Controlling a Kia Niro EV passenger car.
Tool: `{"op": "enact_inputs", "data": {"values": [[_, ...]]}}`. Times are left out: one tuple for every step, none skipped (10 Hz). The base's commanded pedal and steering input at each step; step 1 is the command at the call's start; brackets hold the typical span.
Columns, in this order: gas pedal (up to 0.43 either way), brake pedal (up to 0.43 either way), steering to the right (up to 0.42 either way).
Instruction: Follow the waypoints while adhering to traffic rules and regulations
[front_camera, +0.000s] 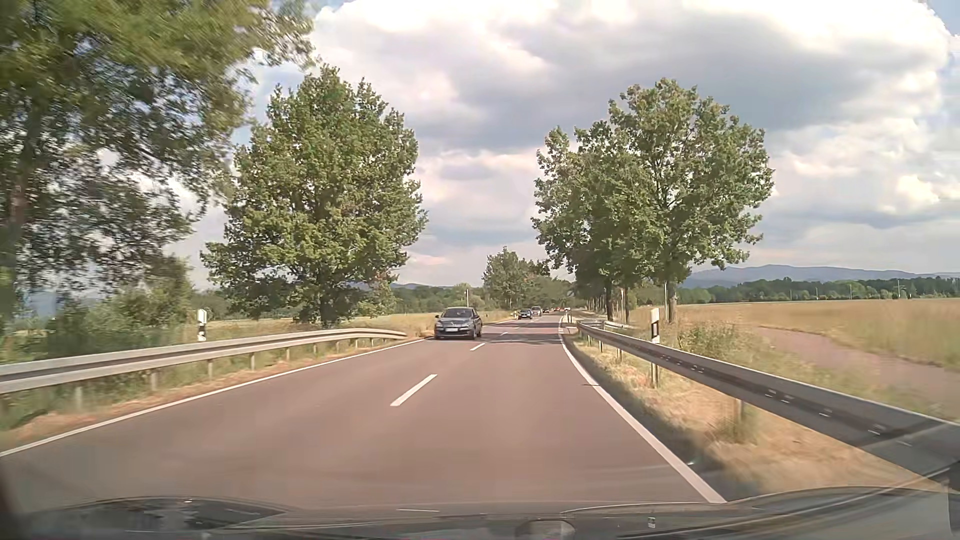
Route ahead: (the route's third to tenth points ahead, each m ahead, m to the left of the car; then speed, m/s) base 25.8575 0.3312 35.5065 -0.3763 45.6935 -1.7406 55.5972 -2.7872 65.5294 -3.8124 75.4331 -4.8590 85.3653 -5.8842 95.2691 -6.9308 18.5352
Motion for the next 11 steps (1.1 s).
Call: {"op": "enact_inputs", "data": {"values": [[0.177,0.0,0.019],[0.177,0.0,0.019],[0.177,0.0,0.019],[0.189,0.0,0.019],[0.189,0.0,0.019],[0.189,0.0,0.019],[0.189,0.0,0.019],[0.189,0.0,0.018],[0.189,0.0,0.017],[0.189,0.0,0.015],[0.189,0.0,0.015]]}}
